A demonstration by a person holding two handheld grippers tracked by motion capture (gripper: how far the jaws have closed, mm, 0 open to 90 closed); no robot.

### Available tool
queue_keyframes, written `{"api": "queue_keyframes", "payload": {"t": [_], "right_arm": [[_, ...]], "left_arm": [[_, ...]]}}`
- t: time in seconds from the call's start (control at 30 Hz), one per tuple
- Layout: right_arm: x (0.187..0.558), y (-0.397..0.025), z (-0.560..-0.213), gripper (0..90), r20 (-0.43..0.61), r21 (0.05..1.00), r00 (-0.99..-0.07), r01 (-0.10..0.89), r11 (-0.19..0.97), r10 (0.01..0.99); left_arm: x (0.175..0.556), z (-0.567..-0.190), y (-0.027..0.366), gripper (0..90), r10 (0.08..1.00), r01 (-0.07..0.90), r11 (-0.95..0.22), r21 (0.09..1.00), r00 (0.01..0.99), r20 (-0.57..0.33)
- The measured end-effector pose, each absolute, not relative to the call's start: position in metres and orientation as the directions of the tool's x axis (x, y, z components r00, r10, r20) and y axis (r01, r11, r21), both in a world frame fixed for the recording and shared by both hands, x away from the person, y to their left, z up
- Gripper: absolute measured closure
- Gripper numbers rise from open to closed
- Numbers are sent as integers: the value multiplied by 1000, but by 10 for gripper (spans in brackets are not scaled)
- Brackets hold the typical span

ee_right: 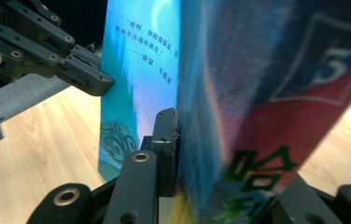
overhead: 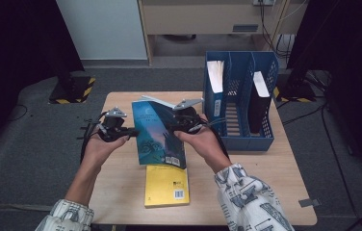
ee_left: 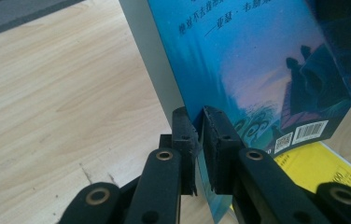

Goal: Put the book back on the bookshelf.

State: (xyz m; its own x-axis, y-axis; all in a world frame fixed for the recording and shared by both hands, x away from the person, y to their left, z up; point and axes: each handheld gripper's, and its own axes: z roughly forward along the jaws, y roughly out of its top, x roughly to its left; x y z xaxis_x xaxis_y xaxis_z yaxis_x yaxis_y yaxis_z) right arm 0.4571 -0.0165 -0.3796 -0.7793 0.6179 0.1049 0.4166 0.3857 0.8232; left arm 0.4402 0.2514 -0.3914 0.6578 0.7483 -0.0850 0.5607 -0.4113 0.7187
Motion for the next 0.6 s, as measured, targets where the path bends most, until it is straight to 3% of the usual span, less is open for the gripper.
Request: {"api": "queue_keyframes", "payload": {"t": [0.6], "right_arm": [[433, -25, -379, 702, 96, 847, -810, 371, 381, 578]], "left_arm": [[418, -390, 250, 824, 740, 533, -434, 726, 671, -50]]}}
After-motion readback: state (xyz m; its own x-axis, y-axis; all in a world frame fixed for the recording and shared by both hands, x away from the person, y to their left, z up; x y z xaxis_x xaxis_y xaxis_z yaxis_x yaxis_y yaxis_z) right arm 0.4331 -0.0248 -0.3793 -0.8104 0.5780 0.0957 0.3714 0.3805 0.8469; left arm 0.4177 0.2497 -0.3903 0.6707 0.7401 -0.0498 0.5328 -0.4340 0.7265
